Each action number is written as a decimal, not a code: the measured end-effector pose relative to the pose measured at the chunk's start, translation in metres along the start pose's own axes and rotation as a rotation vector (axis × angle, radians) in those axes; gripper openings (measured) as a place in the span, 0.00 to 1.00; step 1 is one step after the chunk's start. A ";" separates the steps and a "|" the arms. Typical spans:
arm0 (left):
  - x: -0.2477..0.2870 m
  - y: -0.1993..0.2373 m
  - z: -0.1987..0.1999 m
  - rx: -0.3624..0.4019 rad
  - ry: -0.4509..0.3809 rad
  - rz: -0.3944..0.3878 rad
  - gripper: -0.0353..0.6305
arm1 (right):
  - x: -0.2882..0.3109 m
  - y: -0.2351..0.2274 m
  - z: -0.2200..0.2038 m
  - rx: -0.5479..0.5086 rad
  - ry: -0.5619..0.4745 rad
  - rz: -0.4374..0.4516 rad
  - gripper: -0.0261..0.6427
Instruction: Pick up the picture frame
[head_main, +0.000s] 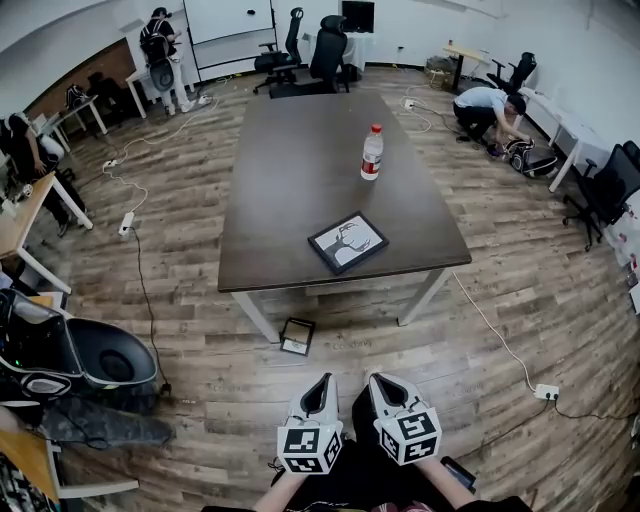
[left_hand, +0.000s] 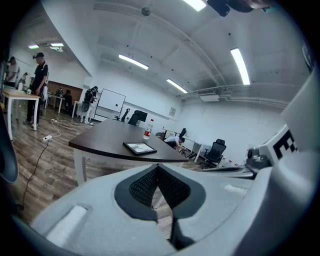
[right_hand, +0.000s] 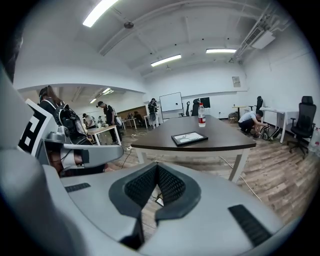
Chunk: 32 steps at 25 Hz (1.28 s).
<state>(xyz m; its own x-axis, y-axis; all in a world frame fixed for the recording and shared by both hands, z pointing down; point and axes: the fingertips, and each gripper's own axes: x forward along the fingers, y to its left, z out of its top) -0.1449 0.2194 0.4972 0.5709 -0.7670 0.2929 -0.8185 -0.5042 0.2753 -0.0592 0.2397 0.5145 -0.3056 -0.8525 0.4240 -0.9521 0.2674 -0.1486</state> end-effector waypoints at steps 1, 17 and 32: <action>0.003 0.004 0.001 0.003 0.000 0.011 0.06 | 0.006 -0.001 0.001 0.002 0.001 0.010 0.05; 0.118 0.041 0.044 -0.016 -0.002 0.237 0.06 | 0.130 -0.075 0.064 -0.206 0.034 0.288 0.05; 0.241 0.031 0.063 -0.081 0.015 0.358 0.06 | 0.196 -0.179 0.109 -0.147 0.068 0.438 0.05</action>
<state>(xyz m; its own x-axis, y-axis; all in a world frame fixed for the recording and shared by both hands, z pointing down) -0.0370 -0.0065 0.5186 0.2507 -0.8829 0.3970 -0.9592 -0.1714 0.2248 0.0531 -0.0244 0.5272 -0.6750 -0.6148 0.4079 -0.7232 0.6609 -0.2005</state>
